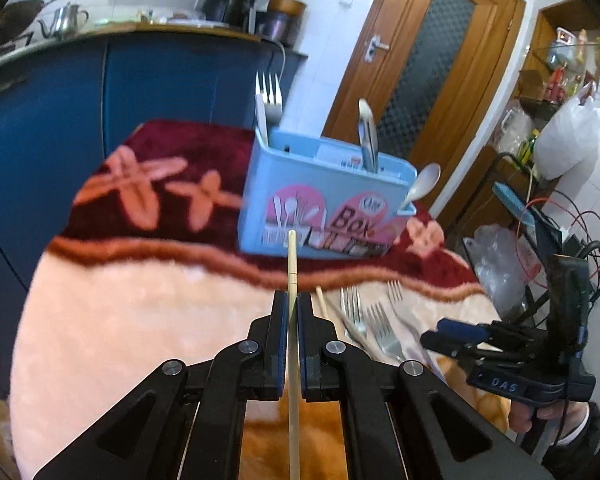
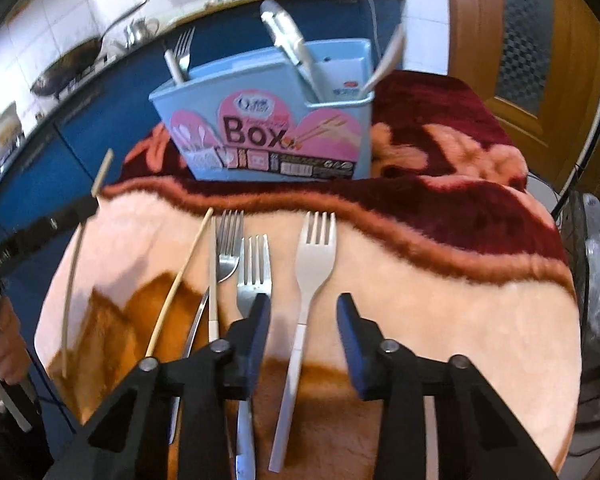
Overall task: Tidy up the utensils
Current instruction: 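Grasp a wooden chopstick with the left gripper while the right gripper grasps a silver fork, then carry the chopstick and white-handled fork over the blue holder and open both grippers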
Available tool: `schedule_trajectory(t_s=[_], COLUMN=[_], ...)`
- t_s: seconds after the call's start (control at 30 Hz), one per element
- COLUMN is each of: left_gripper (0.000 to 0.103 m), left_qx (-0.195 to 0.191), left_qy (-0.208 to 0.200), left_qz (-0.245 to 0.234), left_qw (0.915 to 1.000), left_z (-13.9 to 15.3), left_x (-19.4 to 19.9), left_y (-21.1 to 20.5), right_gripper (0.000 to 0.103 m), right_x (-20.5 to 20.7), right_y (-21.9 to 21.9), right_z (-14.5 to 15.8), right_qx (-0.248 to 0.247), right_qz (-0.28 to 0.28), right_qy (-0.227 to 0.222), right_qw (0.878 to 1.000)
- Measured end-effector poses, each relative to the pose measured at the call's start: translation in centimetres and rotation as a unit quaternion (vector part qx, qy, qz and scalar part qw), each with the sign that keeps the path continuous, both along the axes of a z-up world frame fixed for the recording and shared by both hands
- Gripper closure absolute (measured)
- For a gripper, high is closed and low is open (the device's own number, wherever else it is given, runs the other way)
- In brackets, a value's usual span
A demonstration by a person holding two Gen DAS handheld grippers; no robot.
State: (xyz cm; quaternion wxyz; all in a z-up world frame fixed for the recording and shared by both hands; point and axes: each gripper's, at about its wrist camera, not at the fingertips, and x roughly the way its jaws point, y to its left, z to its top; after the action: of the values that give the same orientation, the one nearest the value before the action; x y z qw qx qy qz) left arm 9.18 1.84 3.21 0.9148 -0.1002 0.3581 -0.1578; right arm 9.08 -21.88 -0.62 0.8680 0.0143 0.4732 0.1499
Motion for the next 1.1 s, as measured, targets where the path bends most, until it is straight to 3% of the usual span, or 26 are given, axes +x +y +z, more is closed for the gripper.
schedule_trajectory(t_s=[0.27, 0.43, 0.5, 0.57, 0.77, 0.9, 1.1], left_gripper=[0.099, 0.099, 0.099, 0.099, 0.099, 0.099, 0.099], left_qx=[-0.003, -0.009, -0.015, -0.02, -0.026, -0.03, -0.027], left_qy=[-0.033, -0.048, -0.055, -0.06, -0.063, -0.064, -0.097], left_qz=[-0.002, -0.007, -0.007, -0.007, -0.005, -0.002, 0.013], left_qw=[0.9994, 0.9988, 0.9983, 0.998, 0.9977, 0.9975, 0.9949], left_z=[0.8, 1.4, 1.7, 2.0, 2.2, 2.3, 3.7], left_x=[0.4, 0.9, 1.0, 1.2, 1.8, 2.5, 3.5], left_y=[0.6, 0.6, 0.6, 0.5, 0.1, -0.2, -1.0], right_gripper=[0.075, 0.079, 0.089, 0.09, 0.091, 0.091, 0.092], right_x=[2.3, 3.5, 3.6, 3.6, 2.4, 1.3, 0.8], right_y=[0.5, 0.8, 0.9, 0.8, -0.7, -1.2, -1.4], right_z=[-1.2, -1.3, -1.2, -1.2, -0.1, 2.0, 5.1], right_qx=[-0.024, -0.028, -0.035, -0.028, 0.027, 0.047, 0.08], right_qz=[0.009, 0.016, 0.018, 0.014, 0.0, -0.005, -0.008], right_qy=[0.081, 0.106, 0.104, 0.1, 0.051, -0.012, -0.104], right_qw=[0.996, 0.994, 0.994, 0.994, 0.998, 0.999, 0.991])
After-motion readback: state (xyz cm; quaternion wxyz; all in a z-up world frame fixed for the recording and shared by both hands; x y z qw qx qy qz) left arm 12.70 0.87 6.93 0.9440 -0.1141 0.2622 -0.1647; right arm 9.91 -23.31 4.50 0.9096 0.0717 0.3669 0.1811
